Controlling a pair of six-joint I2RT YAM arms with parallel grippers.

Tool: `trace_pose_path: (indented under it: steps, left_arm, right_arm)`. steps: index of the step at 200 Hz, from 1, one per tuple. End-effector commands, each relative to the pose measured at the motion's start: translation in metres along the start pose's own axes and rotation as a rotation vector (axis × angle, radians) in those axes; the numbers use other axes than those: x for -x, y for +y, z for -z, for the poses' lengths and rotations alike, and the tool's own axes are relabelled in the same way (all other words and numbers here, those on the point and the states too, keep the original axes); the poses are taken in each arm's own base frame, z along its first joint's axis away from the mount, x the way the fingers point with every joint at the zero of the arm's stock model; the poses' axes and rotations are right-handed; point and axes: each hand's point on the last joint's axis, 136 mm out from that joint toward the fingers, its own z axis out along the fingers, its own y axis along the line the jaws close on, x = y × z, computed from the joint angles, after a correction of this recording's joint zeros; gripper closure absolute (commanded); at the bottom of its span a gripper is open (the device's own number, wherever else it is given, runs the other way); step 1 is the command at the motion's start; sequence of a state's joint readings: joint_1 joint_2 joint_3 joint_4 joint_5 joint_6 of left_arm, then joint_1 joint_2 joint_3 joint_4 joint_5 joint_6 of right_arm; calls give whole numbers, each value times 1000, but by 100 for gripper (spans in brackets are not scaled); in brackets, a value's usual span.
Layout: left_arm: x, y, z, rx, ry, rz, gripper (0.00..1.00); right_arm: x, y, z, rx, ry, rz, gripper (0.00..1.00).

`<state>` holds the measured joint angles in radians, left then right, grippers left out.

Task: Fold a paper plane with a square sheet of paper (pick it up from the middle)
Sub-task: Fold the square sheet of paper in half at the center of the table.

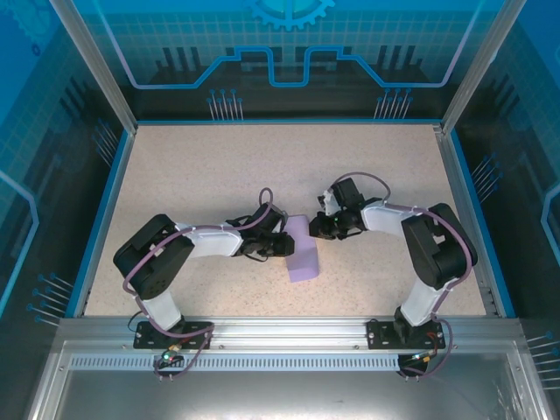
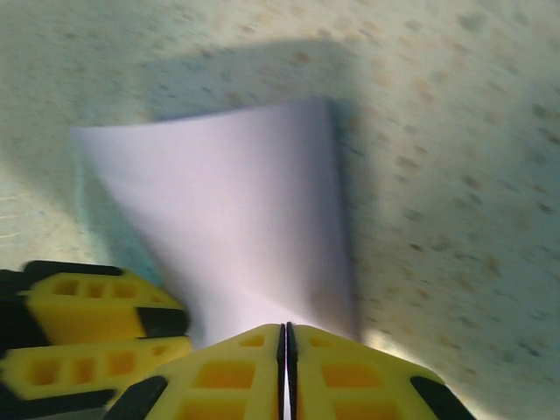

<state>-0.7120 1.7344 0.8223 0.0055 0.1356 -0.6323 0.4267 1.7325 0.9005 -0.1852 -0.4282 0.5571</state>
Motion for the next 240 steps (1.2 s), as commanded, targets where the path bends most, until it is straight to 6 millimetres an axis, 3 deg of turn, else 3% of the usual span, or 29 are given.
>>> trace_pose_path:
  steps: [1, 43, 84, 167, 189, 240]
  left_arm:
    - [-27, 39, -3, 159, 85, 3, 75]
    - [-27, 38, -2, 157, 86, 1, 75]
    - [-28, 40, 1, 167, 86, -5, 75]
    - [-36, 49, 1, 190, 102, -8, 75]
    - [-36, 49, 1, 191, 101, -11, 75]
    - [-33, 47, -2, 186, 101, -9, 75]
  right_arm:
    - [8, 28, 5, 55, -12, 47, 88]
    - [10, 12, -18, 28, 14, 33, 89]
    - [14, -9, -27, -2, 18, 13, 89]
    - [30, -42, -15, -67, -39, -29, 89]
    - [35, -37, -12, -48, -47, -21, 89]
    - [36, 5, -5, 42, -65, 34, 89]
